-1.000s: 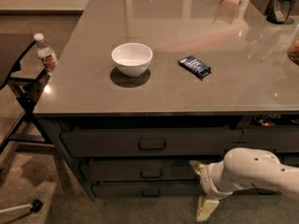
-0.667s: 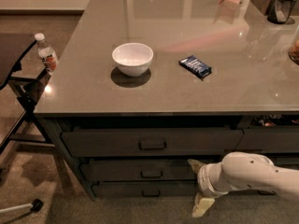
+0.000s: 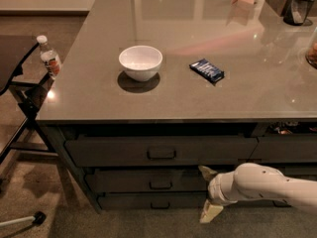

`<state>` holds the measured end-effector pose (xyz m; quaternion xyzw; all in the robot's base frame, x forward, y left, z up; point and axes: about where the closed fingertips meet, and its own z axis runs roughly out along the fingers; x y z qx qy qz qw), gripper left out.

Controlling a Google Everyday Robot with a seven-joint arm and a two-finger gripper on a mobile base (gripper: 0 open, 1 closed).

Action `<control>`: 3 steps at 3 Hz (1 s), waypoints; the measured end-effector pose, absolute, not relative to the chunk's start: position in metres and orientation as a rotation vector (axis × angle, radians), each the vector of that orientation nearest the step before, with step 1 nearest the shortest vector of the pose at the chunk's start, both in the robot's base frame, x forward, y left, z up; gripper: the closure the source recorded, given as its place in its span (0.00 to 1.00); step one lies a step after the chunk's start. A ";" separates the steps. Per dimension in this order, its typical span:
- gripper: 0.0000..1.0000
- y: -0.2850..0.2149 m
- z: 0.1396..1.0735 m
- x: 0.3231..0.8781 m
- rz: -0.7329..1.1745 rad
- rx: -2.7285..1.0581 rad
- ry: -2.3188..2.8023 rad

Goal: Open middle drawer

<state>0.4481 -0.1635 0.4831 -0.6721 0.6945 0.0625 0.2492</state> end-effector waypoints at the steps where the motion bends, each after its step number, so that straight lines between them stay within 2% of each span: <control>1: 0.00 -0.159 0.467 0.462 0.151 -1.828 1.877; 3: 0.00 -0.169 0.417 0.477 0.119 -1.832 1.913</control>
Offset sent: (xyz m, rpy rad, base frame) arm 0.0347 -0.0045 -0.0726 -0.0445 -0.0194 -0.0107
